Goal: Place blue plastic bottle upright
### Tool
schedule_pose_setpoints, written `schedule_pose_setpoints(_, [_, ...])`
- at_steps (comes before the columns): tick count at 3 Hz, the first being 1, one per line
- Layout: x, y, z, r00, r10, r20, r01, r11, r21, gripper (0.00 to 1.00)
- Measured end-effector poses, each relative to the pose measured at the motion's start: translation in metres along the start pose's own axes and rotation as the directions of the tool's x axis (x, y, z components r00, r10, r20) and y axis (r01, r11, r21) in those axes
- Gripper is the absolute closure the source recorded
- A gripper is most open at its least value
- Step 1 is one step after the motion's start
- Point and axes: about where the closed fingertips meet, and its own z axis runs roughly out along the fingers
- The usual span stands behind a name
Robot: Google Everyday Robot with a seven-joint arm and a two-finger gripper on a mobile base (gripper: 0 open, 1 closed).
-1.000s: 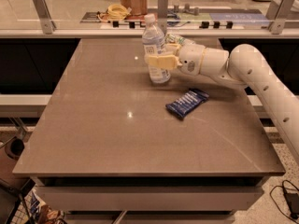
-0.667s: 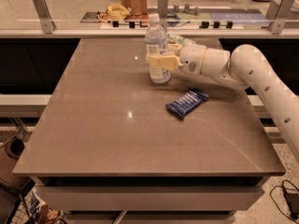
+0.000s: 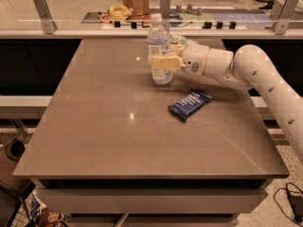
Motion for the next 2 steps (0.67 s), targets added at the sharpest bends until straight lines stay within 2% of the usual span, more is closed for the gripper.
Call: schedule_pose_setpoints(2, [-0.0005, 0.0002, 0.0003, 1.000, 0.000, 0.000, 0.000, 1.0000, -0.001, 0.12])
